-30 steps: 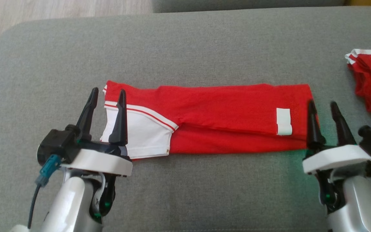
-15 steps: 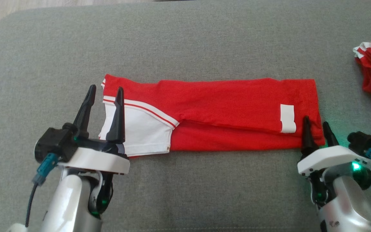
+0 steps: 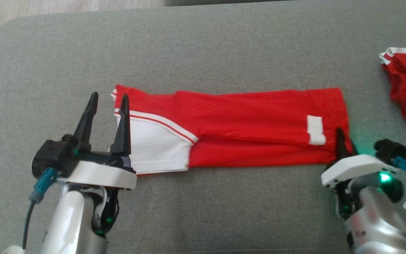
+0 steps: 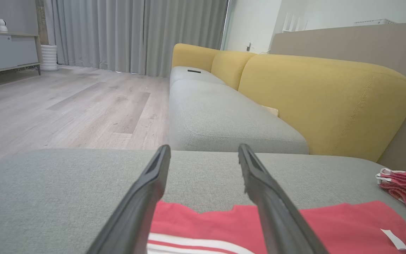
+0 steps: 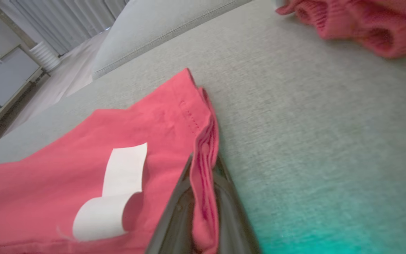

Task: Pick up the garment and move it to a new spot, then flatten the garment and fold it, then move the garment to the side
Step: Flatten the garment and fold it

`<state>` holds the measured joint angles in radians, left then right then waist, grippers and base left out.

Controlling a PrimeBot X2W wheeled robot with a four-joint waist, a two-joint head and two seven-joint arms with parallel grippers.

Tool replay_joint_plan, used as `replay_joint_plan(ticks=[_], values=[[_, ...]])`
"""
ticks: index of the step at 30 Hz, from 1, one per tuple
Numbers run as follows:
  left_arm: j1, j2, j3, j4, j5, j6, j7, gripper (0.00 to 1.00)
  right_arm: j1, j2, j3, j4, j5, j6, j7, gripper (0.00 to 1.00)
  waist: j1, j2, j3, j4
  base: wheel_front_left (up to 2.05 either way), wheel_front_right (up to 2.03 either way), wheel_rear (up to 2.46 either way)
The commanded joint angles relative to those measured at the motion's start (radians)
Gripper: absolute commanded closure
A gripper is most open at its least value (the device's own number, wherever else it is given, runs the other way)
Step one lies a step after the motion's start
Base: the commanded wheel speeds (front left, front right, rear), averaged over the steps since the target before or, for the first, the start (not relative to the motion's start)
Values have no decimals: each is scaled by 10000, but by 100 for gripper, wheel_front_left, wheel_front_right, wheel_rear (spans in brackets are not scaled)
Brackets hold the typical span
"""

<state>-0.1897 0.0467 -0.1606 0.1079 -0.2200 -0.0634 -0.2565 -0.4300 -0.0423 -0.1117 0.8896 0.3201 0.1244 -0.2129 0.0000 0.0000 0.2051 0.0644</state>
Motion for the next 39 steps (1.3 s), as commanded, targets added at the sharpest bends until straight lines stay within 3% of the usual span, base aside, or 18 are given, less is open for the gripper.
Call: replay_joint_plan(ticks=[1,9,15,20,29,34,39], values=[[-333,40,391,-279,76,-66,-53,0,-178,-210,-122,-93,-148,63,-155,100,0,0,-17,-2,0,0,0],[-271,37,395,-306,-94,4,-53,0,-560,-959,-2754,-586,-1670,63,-91,100,0,0,-179,26,0,0,0],[-139,37,334,-227,-175,39,-53,0,-607,-429,-2796,-1630,-2082,63,566,100,0,0,-470,66,0,0,0],[-49,36,210,-165,-254,70,-53,0,-255,-98,-1302,-2865,-1348,63,1422,100,0,0,-784,198,0,0,0],[21,36,-27,-163,-371,180,-53,0,402,-82,2870,-4798,2528,63,2271,100,0,0,-1131,736,0,0,0],[36,36,-144,-147,-436,213,-53,0,285,-81,4288,-4630,3511,63,2040,100,0,0,-1159,1072,0,0,0],[-25,36,-309,-145,-522,272,-53,0,-129,-81,5701,-3667,4570,63,1623,100,0,0,-1058,1526,0,0,0]])
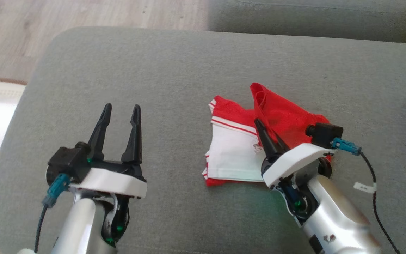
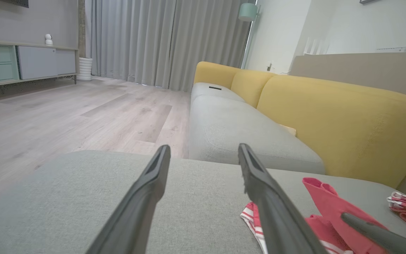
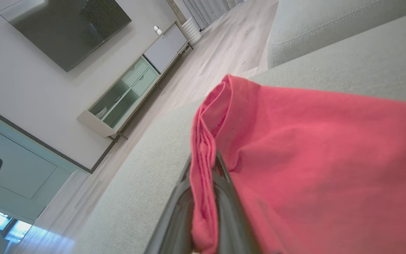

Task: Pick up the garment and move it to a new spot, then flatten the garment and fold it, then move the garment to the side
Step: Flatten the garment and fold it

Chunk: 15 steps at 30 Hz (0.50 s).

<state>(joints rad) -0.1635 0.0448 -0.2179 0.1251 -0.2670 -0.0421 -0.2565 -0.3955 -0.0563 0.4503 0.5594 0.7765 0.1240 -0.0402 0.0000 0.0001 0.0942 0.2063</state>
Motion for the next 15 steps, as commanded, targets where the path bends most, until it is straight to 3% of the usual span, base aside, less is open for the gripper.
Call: replay_joint_plan(ticks=[1,8,15], values=[[-304,55,249,-316,-74,76,-53,0,-601,59,301,-87,218,67,-222,100,0,-1,71,188,0,0,0],[-399,55,82,-315,-227,142,-53,0,-1611,60,1929,1641,1825,67,-1117,100,0,-1,336,648,0,0,0],[-467,55,61,-287,-289,182,-53,0,-2187,60,3829,2577,3324,67,-1699,100,0,-1,511,796,0,0,0]])
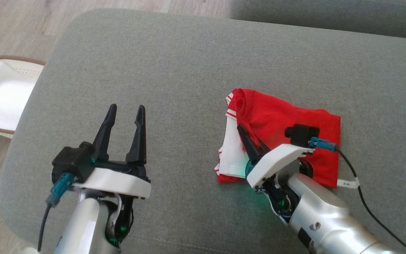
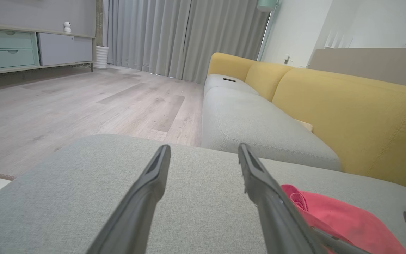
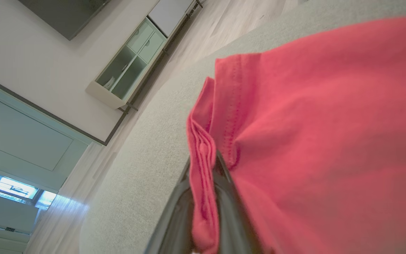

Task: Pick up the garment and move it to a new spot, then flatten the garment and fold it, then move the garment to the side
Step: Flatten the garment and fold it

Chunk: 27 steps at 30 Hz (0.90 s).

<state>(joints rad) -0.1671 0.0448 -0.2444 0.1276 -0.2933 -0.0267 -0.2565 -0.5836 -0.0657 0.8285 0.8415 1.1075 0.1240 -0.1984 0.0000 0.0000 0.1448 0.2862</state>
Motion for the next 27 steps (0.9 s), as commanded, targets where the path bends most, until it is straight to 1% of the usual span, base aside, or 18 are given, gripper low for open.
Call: replay_joint_plan(ticks=[1,4,7,11,13,15,17,18,20,23,24,27], values=[[-438,55,333,-309,-27,28,-53,0,-366,154,289,-172,211,67,-181,0,0,0,18,-6,0,0,0],[-468,55,388,-287,-5,36,-53,0,-577,154,1028,-343,912,67,-326,0,0,0,42,-84,0,0,0],[-521,55,478,-285,29,36,-53,0,-934,154,1503,-476,1506,67,-489,0,0,0,41,-245,0,0,0],[-554,55,584,-407,44,42,-53,0,-1611,154,1759,-395,1871,67,-611,0,0,0,17,-566,0,0,0],[-551,55,641,-496,33,61,-53,0,-2054,154,1450,-316,1555,67,-625,0,0,0,3,-767,0,0,0],[-550,55,701,-623,19,84,-53,0,-2361,154,879,-184,784,67,-629,0,0,0,0,-976,0,0,0],[-546,55,754,-768,15,104,-53,0,-2510,154,126,-33,-340,67,-630,0,0,0,-2,-1182,0,0,0],[-544,55,820,-922,6,120,-53,0,-2484,154,-763,-21,-1674,67,-631,0,0,0,-2,-1383,0,0,0],[-536,55,876,-1086,-3,147,-53,0,-2265,151,-1835,-143,-3158,67,-632,0,0,0,-15,-1574,0,0,0],[-510,55,882,-1254,-14,199,-53,0,-1524,44,-3523,-751,-5136,67,-632,0,0,0,-35,-1805,0,0,0],[-510,55,882,-1254,-14,199,-53,0,-1524,44,-3523,-751,-5136,67,-632,0,0,0,-35,-1805,0,0,0],[-486,55,866,-1357,-28,244,-53,0,-496,-1,-4870,-1622,-6679,67,-633,0,0,0,-79,-2003,0,0,0]])
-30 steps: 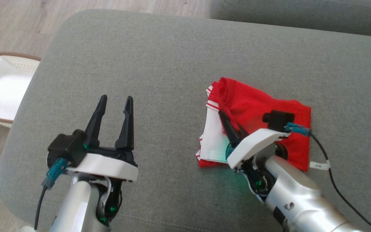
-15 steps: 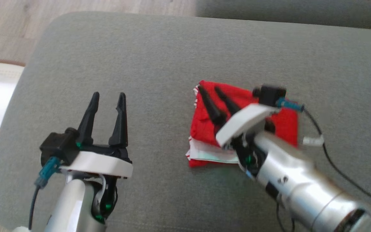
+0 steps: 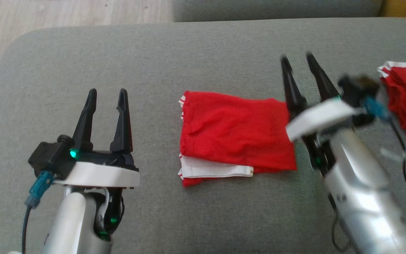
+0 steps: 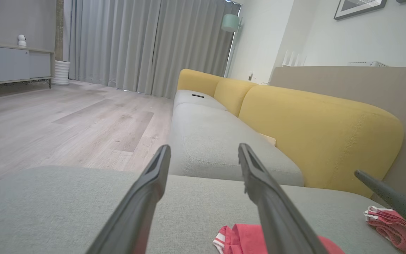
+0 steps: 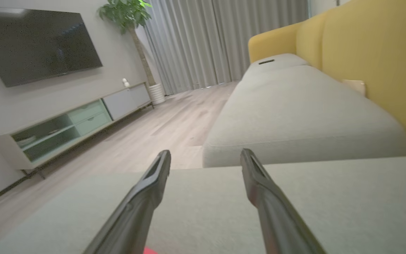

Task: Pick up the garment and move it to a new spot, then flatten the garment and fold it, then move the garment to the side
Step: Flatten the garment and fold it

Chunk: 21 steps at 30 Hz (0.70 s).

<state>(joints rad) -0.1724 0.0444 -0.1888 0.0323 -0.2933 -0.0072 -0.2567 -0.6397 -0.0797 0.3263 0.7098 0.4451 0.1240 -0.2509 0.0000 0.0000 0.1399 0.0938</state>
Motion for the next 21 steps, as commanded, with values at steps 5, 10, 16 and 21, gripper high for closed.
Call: replay_joint_plan(ticks=[5,10,16,21], values=[[-364,58,275,-453,3,89,-51,0,1698,200,-1173,-1875,-1935,67,-108,0,0,0,-81,-311,0,0,0],[-193,58,237,-447,91,75,-51,0,2948,281,-1973,-3207,-2626,67,-101,0,0,0,-83,-465,0,0,0],[22,58,73,-313,-152,-107,-51,0,3890,291,-2260,-4112,-1814,67,-25,0,0,0,-95,-507,0,0,0],[62,58,22,-157,-98,-141,-51,0,4138,292,-2355,-4461,-1516,67,-40,0,0,0,-78,-567,0,0,0]])
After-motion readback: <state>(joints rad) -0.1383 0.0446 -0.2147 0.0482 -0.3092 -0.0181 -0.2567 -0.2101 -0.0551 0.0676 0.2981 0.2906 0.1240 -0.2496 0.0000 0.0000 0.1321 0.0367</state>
